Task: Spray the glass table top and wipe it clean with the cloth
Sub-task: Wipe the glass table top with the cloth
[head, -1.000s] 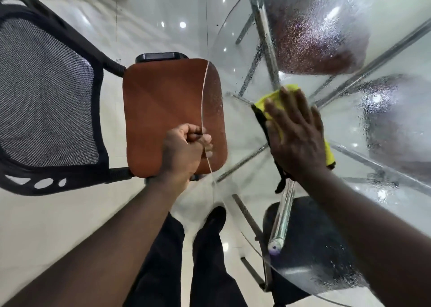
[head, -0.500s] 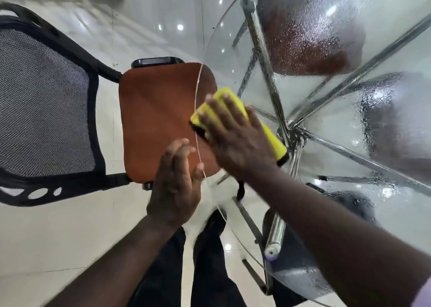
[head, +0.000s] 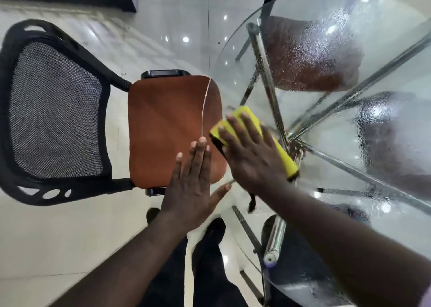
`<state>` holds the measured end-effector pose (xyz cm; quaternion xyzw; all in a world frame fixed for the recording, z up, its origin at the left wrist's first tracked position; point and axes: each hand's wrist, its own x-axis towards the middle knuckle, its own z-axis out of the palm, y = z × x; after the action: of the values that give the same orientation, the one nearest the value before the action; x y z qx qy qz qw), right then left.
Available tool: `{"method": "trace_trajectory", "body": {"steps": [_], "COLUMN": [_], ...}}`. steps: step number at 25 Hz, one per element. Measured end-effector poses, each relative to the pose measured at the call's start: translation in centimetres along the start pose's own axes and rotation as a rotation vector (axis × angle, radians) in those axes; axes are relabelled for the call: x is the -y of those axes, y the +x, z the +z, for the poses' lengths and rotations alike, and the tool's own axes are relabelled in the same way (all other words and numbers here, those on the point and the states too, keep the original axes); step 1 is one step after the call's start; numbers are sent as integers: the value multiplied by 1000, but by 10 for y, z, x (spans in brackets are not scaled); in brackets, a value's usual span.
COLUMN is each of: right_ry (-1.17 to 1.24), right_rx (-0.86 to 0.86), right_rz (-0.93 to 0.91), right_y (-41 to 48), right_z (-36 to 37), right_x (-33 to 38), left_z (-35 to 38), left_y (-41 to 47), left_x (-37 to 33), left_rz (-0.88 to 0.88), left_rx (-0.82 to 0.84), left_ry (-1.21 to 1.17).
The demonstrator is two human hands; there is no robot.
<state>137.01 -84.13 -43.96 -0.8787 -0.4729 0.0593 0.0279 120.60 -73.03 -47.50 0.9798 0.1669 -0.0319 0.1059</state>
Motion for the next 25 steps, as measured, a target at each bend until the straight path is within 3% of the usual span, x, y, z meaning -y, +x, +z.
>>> {"method": "trace_trajectory", "body": {"steps": [3, 6, 10, 13, 15, 17, 20, 23, 25], "right_ry": [-5, 11, -22, -20, -24, -25, -45, -81, -99], "right_rx": [-62, -110, -60, 48, 27, -53, -133, -88, -39], "right_rz": [-119, 114, 276, 120, -81, -136, 66, 241, 249], "right_y": [84, 96, 24, 13, 66, 135, 174, 103, 46], "right_z": [-2, -7, -10, -6, -3, -1, -9, -18, -17], "right_x": [-18, -56, -59, -15, -3, -19, -93, -126, -114], "left_z": [0, -12, -27, -31, -24, -23, -30, -31, -26], "left_y": [2, 4, 21, 44, 58, 74, 115, 150, 157], "left_x": [1, 0, 8, 27, 36, 42, 38, 21, 9], "left_rz": [26, 40, 42, 84, 90, 99, 152, 113, 74], "left_rx": [-25, -6, 34, -76, -173, -202, -182, -120, -98], "left_ry": [26, 34, -26, -155, -214, -199, -223, -264, -258]}}
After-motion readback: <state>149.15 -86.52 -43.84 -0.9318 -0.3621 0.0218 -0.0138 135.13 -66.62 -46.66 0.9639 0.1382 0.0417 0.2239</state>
